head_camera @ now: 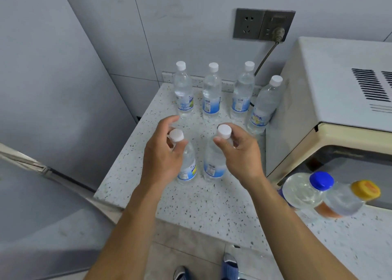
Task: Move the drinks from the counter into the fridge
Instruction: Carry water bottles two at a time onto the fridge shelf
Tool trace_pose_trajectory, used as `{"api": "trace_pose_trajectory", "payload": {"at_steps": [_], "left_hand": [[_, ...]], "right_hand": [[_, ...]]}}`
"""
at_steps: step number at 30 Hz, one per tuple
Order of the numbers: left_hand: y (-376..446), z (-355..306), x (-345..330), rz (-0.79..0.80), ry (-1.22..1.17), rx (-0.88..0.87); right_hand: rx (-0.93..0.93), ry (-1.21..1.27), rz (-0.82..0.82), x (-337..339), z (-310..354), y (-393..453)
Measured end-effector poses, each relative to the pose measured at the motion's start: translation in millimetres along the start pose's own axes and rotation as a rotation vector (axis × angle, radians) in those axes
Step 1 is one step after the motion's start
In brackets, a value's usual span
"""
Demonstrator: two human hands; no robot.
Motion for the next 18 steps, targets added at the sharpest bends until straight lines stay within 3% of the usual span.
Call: {"api": "trace_pose_trajectory", "payload": {"at_steps": [8, 12, 18], "left_hand": [[-16, 25, -6, 0.072, -0.081, 0.032], [-26, 54, -16, 0.175, -0.292, 0.208], [-42, 97, -39, 0.332, -0.350, 0.403]], "right_hand": [[0.032, -0.107, 0.051, -4, -17, -19], [-0.083, -0.139, 0.132, -3, -42, -34], [-0.238, -0.181, 0.081, -14, -66, -45]]}}
Point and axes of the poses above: each hand's wrist, its own y-axis towards the middle knuckle, its own x-axis out of the back of the hand, z = x × y, the point moved 1 cm from there along y, towards the middle knuckle, and after that the axes turned 6 degrees about -z, right-handed, at the moved point
